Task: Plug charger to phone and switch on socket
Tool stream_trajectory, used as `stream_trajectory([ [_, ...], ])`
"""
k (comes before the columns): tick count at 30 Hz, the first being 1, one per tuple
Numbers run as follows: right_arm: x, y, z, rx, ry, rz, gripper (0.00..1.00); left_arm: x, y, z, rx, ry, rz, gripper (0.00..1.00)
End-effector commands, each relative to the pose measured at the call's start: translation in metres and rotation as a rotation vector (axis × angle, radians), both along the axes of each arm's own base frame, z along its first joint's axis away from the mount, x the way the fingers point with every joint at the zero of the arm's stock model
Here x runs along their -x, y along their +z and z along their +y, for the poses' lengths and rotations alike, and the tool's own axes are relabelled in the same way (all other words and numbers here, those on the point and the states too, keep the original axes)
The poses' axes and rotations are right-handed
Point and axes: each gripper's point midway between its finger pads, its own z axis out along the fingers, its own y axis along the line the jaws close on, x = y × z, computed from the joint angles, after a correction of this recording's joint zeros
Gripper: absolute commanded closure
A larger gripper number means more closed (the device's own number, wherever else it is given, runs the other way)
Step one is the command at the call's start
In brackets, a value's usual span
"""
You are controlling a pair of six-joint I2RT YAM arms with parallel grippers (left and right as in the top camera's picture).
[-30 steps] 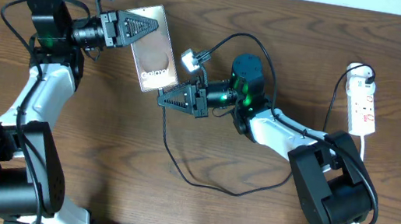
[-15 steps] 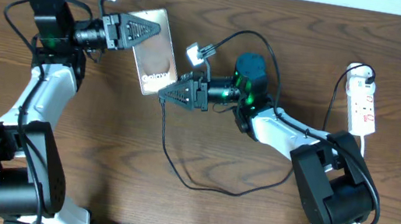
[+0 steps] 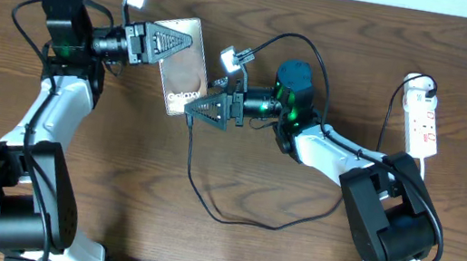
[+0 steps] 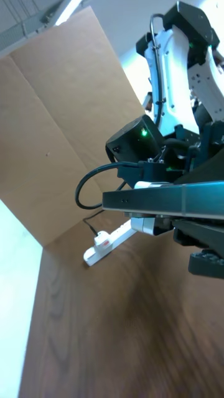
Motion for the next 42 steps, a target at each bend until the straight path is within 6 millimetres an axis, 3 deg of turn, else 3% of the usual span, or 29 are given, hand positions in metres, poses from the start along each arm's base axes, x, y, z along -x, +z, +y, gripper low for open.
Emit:
stream_trajectory([
  [1,-0.008,0.009,-0.008,-0.014,-0.006,-0.026,0.01,-0.002,0.004,0.016,-0.010,0.029,-0.042,0.93],
  [5,-0.014,0.009,-0.020,-0.015,-0.005,-0.023,0.01,-0.015,-0.014,0.042,-0.001,0.141,0.076,0.93],
  [10,-0.021,0.010,-0.032,-0.013,-0.014,0.002,0.01,-0.023,-0.055,0.075,-0.030,0.309,0.234,0.93],
  [13,-0.023,0.009,-0.035,-0.011,-0.016,0.005,0.01,-0.020,-0.088,0.088,-0.082,0.402,0.342,0.93],
  [18,-0.024,0.008,-0.036,-0.007,-0.018,0.015,0.01,-0.004,-0.172,0.119,-0.331,0.654,0.668,0.93],
  [21,-0.024,0.008,-0.036,-0.007,-0.018,0.014,0.01,0.011,-0.200,0.130,-0.441,0.726,0.774,0.93],
  [31,-0.023,0.007,-0.036,-0.006,-0.017,0.016,0.01,0.034,-0.236,0.139,-0.539,0.784,0.868,0.93],
  [42,-0.023,0.007,-0.035,-0.005,-0.015,0.018,0.01,0.055,-0.257,0.139,-0.588,0.795,0.931,0.93],
])
